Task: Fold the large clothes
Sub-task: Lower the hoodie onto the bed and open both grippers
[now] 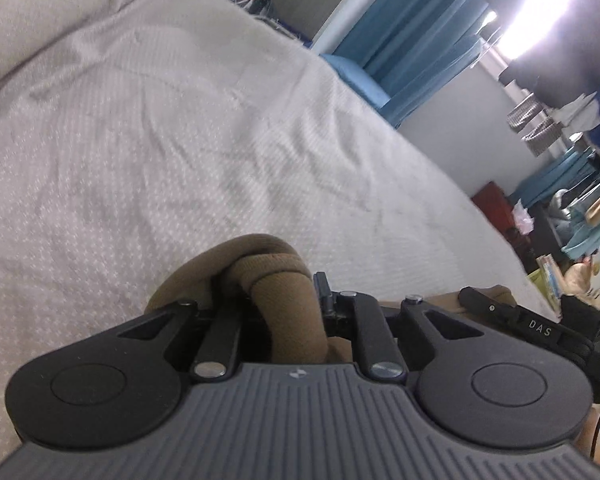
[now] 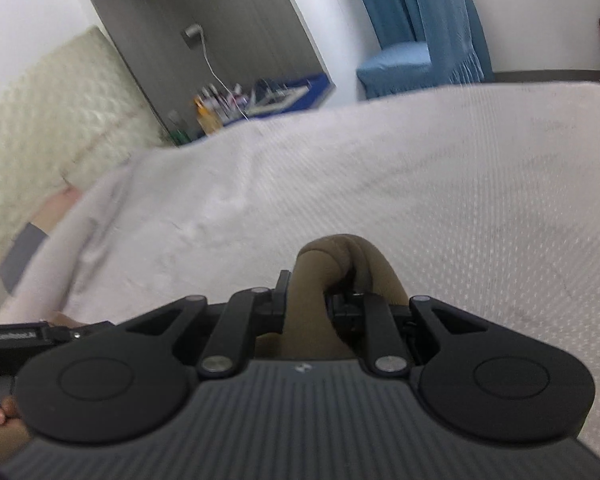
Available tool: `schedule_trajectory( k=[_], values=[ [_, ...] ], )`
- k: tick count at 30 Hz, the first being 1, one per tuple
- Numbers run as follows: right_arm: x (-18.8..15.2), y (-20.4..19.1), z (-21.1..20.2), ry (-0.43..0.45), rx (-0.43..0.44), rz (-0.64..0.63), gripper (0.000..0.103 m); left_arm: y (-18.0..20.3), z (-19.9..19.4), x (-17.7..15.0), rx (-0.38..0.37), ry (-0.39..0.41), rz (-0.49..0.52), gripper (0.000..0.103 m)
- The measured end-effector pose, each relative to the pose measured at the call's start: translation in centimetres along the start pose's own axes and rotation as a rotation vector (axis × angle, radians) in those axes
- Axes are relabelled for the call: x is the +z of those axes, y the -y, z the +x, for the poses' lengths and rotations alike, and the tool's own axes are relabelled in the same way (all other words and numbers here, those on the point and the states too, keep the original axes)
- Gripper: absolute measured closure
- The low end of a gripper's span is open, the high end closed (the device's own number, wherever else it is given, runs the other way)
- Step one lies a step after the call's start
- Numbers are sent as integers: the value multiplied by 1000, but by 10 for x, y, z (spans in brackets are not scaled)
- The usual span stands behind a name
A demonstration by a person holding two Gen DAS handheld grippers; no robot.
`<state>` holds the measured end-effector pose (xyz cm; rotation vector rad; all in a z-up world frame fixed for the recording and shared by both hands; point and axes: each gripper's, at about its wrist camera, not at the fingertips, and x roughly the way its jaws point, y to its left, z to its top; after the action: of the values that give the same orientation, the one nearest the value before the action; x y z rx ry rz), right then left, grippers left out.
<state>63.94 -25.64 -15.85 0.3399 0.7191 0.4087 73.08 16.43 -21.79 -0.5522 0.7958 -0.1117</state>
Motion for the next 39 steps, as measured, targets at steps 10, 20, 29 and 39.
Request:
schedule_trajectory(
  k=[10,20,29,39],
  values=[
    [-9,10,26,-28,-12,13,84,9,4,0,36,-38,32,85],
    [-1,-10,-9,-23,-34,10,52,54,-72,-20,-23,-43,118,28],
    [-30,-37,-99,83,-33,-77,32,73,-192,-70,-12,106,150,28],
    [-99,-86,-251,207,-3,-103,32,94,-366,-182,-23,239,181,29]
  ],
)
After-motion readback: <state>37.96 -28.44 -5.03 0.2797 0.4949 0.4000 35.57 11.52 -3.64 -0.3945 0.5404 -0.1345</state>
